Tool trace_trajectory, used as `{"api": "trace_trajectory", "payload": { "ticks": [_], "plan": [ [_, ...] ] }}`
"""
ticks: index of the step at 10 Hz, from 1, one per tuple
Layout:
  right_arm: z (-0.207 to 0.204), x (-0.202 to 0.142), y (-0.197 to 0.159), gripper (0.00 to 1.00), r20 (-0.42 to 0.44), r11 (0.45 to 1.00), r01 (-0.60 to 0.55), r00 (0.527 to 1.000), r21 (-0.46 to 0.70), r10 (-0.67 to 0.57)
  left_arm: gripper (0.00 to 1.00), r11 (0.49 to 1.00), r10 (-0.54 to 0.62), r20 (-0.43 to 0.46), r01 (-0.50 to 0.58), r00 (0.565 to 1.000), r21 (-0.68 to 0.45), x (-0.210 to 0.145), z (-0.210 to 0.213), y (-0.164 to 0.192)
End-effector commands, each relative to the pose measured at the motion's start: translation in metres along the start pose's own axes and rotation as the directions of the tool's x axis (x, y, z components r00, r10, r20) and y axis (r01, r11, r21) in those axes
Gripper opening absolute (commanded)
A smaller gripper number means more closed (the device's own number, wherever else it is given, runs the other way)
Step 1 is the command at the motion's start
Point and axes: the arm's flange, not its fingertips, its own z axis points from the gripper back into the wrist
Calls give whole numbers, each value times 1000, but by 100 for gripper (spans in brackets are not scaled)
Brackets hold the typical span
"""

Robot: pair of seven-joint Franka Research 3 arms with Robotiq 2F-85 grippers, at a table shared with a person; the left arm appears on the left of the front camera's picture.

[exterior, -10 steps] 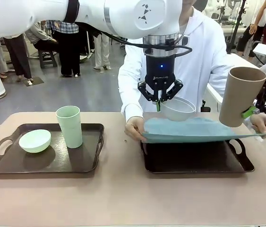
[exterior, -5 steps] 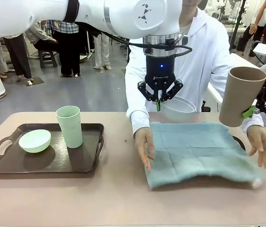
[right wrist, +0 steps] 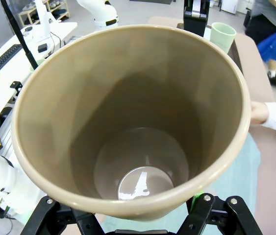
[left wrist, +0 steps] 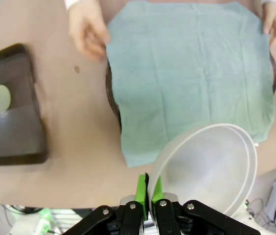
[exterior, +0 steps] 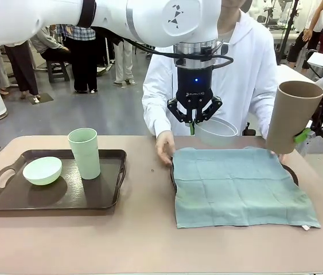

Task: Set up a tray with a mat and arrange the tableware.
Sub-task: Place the Picnic Bowl and Reusable plastic cup back onto the Handle tray in front of the human's position.

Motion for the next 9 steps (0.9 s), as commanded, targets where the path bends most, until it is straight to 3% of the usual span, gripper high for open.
{"api": "trace_trajectory", "payload": {
  "ticks": [1, 9],
  "plan": [
    [-1, 3, 1, 21, -4, 1000, -4, 1000, 4, 4, 0, 1000, -13, 1, 13, 1000, 8, 2, 3, 1],
    [-1, 3, 1, 21, -4, 1000, -4, 1000, 4, 4, 0, 1000, -13, 1, 13, 1000, 8, 2, 3, 1]
  ]
}}
